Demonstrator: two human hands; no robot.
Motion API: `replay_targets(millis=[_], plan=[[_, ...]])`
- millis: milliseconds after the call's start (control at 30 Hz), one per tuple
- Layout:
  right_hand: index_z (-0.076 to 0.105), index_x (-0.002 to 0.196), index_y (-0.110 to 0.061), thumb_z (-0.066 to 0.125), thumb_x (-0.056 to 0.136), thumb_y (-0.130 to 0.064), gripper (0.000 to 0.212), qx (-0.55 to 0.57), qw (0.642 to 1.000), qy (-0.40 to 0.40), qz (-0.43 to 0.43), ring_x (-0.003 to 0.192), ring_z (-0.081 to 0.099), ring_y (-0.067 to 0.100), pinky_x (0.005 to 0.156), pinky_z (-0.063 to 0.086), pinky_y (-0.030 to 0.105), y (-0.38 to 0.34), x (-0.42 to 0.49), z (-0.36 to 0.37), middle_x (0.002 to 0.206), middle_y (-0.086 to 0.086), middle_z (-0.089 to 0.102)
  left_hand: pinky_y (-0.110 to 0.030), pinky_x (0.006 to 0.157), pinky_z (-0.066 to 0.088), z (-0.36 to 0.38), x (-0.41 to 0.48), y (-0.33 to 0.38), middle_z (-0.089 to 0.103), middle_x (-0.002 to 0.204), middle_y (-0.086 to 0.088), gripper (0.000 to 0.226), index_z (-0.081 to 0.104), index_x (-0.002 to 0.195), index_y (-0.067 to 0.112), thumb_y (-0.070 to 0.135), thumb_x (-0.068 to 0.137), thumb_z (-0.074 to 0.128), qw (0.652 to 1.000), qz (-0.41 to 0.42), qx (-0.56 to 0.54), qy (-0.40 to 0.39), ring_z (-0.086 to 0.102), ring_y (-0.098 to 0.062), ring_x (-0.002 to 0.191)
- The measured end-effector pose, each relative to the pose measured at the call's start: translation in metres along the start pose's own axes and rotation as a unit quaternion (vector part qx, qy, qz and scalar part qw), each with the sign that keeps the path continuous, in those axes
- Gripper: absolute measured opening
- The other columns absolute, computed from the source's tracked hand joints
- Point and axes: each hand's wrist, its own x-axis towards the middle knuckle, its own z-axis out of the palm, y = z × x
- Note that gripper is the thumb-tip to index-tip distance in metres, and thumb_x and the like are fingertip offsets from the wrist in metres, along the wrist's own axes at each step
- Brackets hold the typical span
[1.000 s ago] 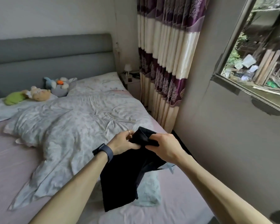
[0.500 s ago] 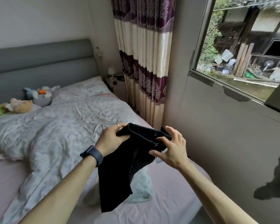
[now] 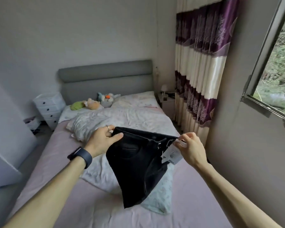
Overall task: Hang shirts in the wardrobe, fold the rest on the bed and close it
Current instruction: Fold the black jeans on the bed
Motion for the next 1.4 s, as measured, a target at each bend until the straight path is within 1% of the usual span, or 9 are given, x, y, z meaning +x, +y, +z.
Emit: replay_targets(millis=[133,200,300,433,533,733,967,1133,1400], plan=[[0.057,0.114,-0.025,0.061,0.095,-0.043,0.027,-0.017,1.0,-0.019,-0.008,0.101,0.056,0.03,0.083,0.048,0.044,-0.023,-0.006,-0.011,0.108,0.0,0.067,-0.027,0.087,0.055,0.019,-0.058,0.01,0.073,0.081,0.012,0.022,0.062,0.106,0.036,0.038,0.088,0.074,0.998,-0.013,0.019,0.066,0.069,-0.006,0.084],[0.052,0.127,-0.023,0.059,0.096,-0.042,0.037,-0.018,0.998,-0.053,-0.009,0.104,0.058,0.032,0.084,0.049,0.044,-0.034,-0.012,-0.019,0.104,-0.001,0.069,-0.03,0.079,0.05,0.025,-0.081,0.015,0.063,0.08,0.009,0.012,0.063,0.097,0.042,0.041,0.089,0.071,0.991,-0.002,0.063,0.121,0.06,-0.01,0.078],[0.068,0.11,-0.031,0.049,0.098,-0.051,0.03,-0.124,0.987,-0.093,-0.043,0.11,0.048,0.032,0.082,0.043,0.042,-0.038,-0.034,-0.033,0.103,-0.003,0.056,-0.033,0.084,0.052,0.014,-0.109,0.012,0.071,0.098,0.005,0.031,0.067,0.117,0.027,0.045,0.092,0.066,0.979,-0.017,0.077,0.186,0.065,-0.014,0.089],[0.063,0.107,-0.036,0.049,0.095,-0.058,0.029,-0.08,0.988,-0.134,-0.022,0.104,0.054,0.028,0.085,0.05,0.045,-0.049,-0.069,-0.051,0.113,-0.004,0.057,-0.04,0.084,0.053,-0.005,-0.141,0.004,0.073,0.098,0.001,0.036,0.067,0.12,0.025,0.048,0.092,0.063,0.967,-0.015,0.099,0.233,0.066,-0.019,0.092],[0.055,0.103,-0.032,0.048,0.097,-0.055,0.025,-0.015,0.999,-0.039,-0.034,0.095,0.06,0.031,0.073,0.049,0.041,-0.08,-0.098,-0.07,0.1,-0.003,0.061,-0.037,0.065,0.049,-0.019,-0.17,0.011,0.064,0.07,0.004,0.03,0.066,0.109,0.027,0.051,0.093,0.06,0.949,0.029,0.104,0.297,0.06,-0.019,0.073],[0.065,0.104,-0.026,0.058,0.096,-0.052,0.029,0.05,0.968,0.215,-0.123,0.082,0.059,0.023,0.064,0.038,0.032,-0.181,-0.15,-0.151,0.088,-0.004,0.061,-0.041,0.065,0.052,-0.075,-0.229,0.069,0.06,0.064,0.001,0.03,0.061,0.109,0.031,0.054,0.092,0.052,0.901,0.111,0.06,0.415,0.061,-0.032,0.072],[0.067,0.107,-0.025,0.056,0.097,-0.053,0.031,0.049,0.91,0.363,-0.197,0.08,0.06,0.023,0.063,0.035,0.03,-0.264,-0.18,-0.267,0.094,-0.002,0.061,-0.021,0.061,0.039,-0.121,-0.281,0.169,0.06,0.072,0.006,0.027,0.064,0.11,0.024,0.045,0.095,0.056,0.824,0.22,-0.042,0.521,0.052,-0.013,0.067],[0.068,0.109,-0.028,0.057,0.095,-0.057,0.033,0.022,0.9,0.389,-0.196,0.088,0.062,0.026,0.065,0.035,0.033,-0.277,-0.188,-0.307,0.098,-0.003,0.062,-0.036,0.064,0.045,-0.147,-0.294,0.206,0.055,0.073,0.001,0.03,0.059,0.115,0.029,0.051,0.096,0.052,0.823,0.227,0.04,0.519,0.059,-0.034,0.078],[0.067,0.109,-0.033,0.058,0.091,-0.063,0.036,-0.011,0.92,0.332,-0.207,0.09,0.065,0.024,0.066,0.04,0.033,-0.266,-0.163,-0.307,0.101,-0.009,0.065,-0.038,0.065,0.042,-0.146,-0.275,0.207,0.069,0.09,-0.018,0.042,0.055,0.131,0.018,0.047,0.101,0.046,0.846,0.161,0.149,0.486,0.058,-0.036,0.078]])
